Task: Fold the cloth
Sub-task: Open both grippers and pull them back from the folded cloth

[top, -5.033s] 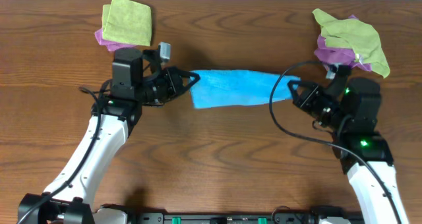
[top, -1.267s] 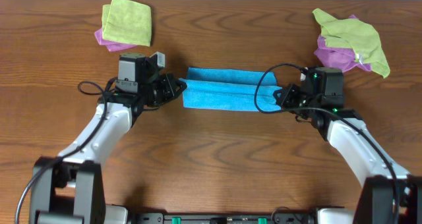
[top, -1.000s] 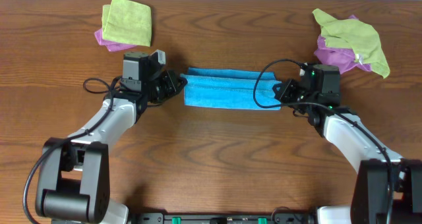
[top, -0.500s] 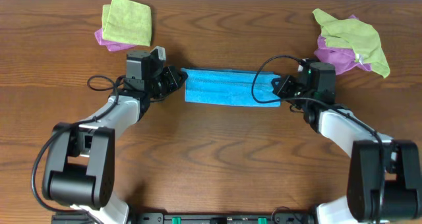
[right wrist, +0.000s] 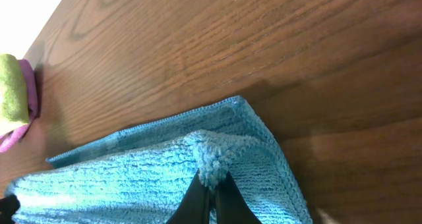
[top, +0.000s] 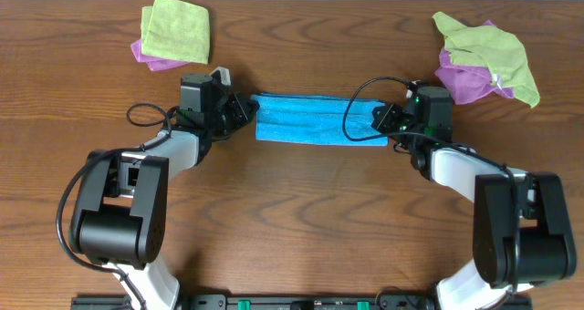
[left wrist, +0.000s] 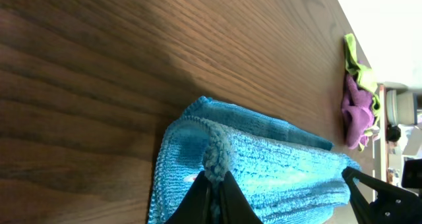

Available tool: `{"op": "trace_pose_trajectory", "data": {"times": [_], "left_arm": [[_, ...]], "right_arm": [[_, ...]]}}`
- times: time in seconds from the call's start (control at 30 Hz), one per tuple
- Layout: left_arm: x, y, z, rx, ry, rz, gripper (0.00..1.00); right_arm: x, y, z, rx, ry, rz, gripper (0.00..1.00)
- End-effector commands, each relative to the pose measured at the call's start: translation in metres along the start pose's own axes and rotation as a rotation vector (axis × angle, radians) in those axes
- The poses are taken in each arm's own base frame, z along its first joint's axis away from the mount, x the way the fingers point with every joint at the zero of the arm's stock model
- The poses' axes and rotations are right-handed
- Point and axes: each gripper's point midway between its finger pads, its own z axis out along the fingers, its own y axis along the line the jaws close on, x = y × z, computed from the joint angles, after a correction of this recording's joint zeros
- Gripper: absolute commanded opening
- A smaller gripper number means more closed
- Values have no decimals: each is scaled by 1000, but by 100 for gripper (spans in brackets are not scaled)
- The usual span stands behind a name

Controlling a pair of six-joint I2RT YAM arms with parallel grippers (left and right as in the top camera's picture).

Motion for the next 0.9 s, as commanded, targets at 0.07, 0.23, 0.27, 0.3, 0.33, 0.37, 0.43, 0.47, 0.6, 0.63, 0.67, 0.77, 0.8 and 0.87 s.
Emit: {"op": "trace_pose_trajectory", "data": {"times": [0.07, 0.23, 0.27, 0.3, 0.33, 0.37, 0.43, 0.47, 0.6, 0.63, 0.67, 0.77, 0.8, 0.87], "left_arm": [[-23, 30, -5, -124, -111, -13, 6], [-25, 32, -5, -137, -121, -13, 11], [-25, 33, -5, -137, -122, -13, 16], [-25, 32, -5, -137, -122, -13, 19], [-25, 33, -6, -137, -122, -12, 23], [-25, 32, -5, -137, -121, -4, 27], [-25, 32, -6, -138, -120, 10, 30], [-25, 32, -6, -138, -120, 10, 30], [-27, 31, -7, -131, -121, 14, 33], [-28, 29, -8, -121, -119, 26, 33], [-32, 26, -10, -112, -124, 48, 34], [-50, 14, -25, -91, -174, 74, 36], [-54, 10, -29, -83, -185, 77, 36], [-61, -4, -40, -47, -188, 89, 40]], "right_arm": [[-21, -31, 3, 144, -105, 17, 1], [-20, -28, 5, 156, -116, 4, 13], [-19, -28, 5, 158, -117, 2, 17], [-19, -27, 5, 157, -116, 1, 20], [-19, -27, 5, 157, -116, 1, 24], [-19, -28, 5, 158, -115, 2, 29], [-19, -27, 5, 156, -114, 2, 38], [-18, -26, 5, 151, -110, 2, 47], [-11, -16, 7, 95, -69, 2, 57], [-11, -15, 6, 92, -64, 5, 59], [-10, -15, 3, 96, -60, 22, 61], [-15, -11, -10, 101, -67, 53, 64], [-18, -10, -14, 103, -71, 64, 64], [-25, -4, -28, 105, -92, 64, 66]]}}
